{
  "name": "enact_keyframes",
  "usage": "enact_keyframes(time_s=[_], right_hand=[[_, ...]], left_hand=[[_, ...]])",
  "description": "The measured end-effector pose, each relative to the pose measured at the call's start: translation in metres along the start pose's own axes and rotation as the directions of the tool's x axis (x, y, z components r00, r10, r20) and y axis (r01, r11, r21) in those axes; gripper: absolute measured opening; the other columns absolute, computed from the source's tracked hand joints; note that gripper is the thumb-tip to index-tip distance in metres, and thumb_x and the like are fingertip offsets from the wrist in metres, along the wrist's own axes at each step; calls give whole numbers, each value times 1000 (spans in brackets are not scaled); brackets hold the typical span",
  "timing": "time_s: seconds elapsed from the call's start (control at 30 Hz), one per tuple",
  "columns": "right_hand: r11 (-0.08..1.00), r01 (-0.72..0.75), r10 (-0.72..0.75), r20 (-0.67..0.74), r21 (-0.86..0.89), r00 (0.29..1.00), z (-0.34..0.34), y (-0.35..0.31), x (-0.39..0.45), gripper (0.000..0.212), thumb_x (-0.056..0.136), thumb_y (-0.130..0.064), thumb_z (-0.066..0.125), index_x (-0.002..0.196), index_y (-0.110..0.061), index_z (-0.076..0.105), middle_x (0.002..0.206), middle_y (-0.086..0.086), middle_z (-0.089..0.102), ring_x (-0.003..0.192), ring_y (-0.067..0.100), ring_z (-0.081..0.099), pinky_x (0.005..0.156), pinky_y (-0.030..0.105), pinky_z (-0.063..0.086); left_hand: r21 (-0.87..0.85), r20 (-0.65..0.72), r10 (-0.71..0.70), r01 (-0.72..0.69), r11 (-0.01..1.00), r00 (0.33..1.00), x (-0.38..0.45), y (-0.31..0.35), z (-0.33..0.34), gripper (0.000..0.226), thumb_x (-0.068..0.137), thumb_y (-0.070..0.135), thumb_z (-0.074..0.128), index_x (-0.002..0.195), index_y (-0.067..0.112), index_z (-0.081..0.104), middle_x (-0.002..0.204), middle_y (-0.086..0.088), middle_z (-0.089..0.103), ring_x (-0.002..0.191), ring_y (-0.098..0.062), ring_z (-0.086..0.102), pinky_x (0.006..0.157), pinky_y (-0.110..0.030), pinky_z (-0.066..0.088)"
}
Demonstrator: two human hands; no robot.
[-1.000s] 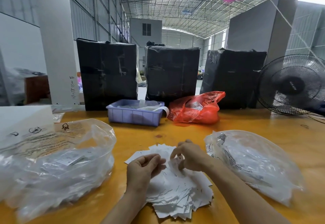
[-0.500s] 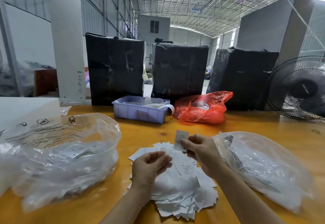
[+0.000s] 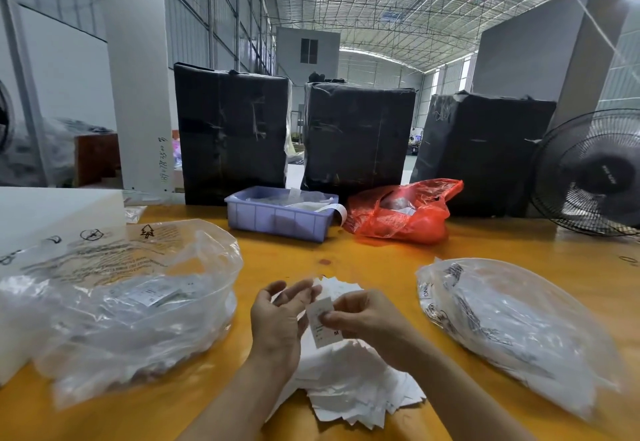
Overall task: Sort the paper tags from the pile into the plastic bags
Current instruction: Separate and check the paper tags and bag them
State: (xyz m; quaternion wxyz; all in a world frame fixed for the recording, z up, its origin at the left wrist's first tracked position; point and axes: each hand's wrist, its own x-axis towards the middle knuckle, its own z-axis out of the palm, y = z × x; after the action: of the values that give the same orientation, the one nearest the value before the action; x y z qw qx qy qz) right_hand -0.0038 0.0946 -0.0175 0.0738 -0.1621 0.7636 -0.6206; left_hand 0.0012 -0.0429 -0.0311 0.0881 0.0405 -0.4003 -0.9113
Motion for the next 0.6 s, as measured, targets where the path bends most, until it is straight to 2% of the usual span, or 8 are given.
enact_keyframes(time_s=[0.1,0.23,0.3,0.37,0.43,0.5,0.57,0.6], right_hand=[[998,44,-39,-95,50,995,-7,-3,0,7,82,-1,68,76,-5,71,71,7,68,69,16,64,72,28,52],[994,80,-67,-179,68,982,-16,-10,-2,16,83,3,65,70,-6,67,69,7,67,64,16,63,63,26,53],[992,106,-113,-134,-64,984,-23,-13,-5,18,83,4,63,69,-7,64,67,5,64,63,14,58,61,26,47],[967,128,-136,-22,-222,990,-29,-17,-9,18,82,6,62,68,-5,61,64,2,59,61,12,54,58,23,42],[934,136,-122,62,-331,991,-34,-20,-12,8,81,7,60,73,3,62,68,9,58,64,15,53,58,26,41],[912,149,-124,88,-382,988,-37,-21,-14,4,80,7,60,78,10,61,72,14,58,66,19,53,59,30,42],[911,141,-119,82,-387,990,-37,-21,-14,7,81,6,60,76,10,59,72,13,59,65,17,55,59,28,43],[919,134,-119,63,-371,991,-36,-22,-13,12,82,5,61,71,6,58,67,7,59,62,12,54,57,23,43]], left_hand=[[54,-21,-2,3,999,1000,-1,0,-2,34,83,-16,56,96,13,46,94,-14,59,81,-25,64,69,-36,54],[190,55,-73,62,980,996,1,-4,-4,41,78,-24,56,101,9,49,99,-16,57,84,-27,62,68,-32,52],[270,145,-165,121,955,976,0,-4,-5,44,74,-23,58,105,7,53,99,-18,59,83,-27,62,68,-32,53],[358,255,-258,158,920,932,0,-2,-7,48,63,-12,67,106,6,59,94,-18,65,81,-26,65,66,-30,53],[438,344,-329,160,885,879,-2,0,-8,49,55,-3,75,103,6,67,89,-15,70,78,-22,67,66,-28,53],[512,380,-326,97,854,865,-5,-1,-8,37,56,11,87,91,10,75,86,-13,72,75,-18,67,67,-25,54],[536,363,-262,29,844,894,-7,-3,-7,24,57,24,80,79,15,78,80,-11,73,66,-12,66,64,-22,54],[533,335,-221,10,846,916,-8,-4,-7,17,59,23,78,75,16,78,75,-10,73,62,-10,65,62,-21,53]])
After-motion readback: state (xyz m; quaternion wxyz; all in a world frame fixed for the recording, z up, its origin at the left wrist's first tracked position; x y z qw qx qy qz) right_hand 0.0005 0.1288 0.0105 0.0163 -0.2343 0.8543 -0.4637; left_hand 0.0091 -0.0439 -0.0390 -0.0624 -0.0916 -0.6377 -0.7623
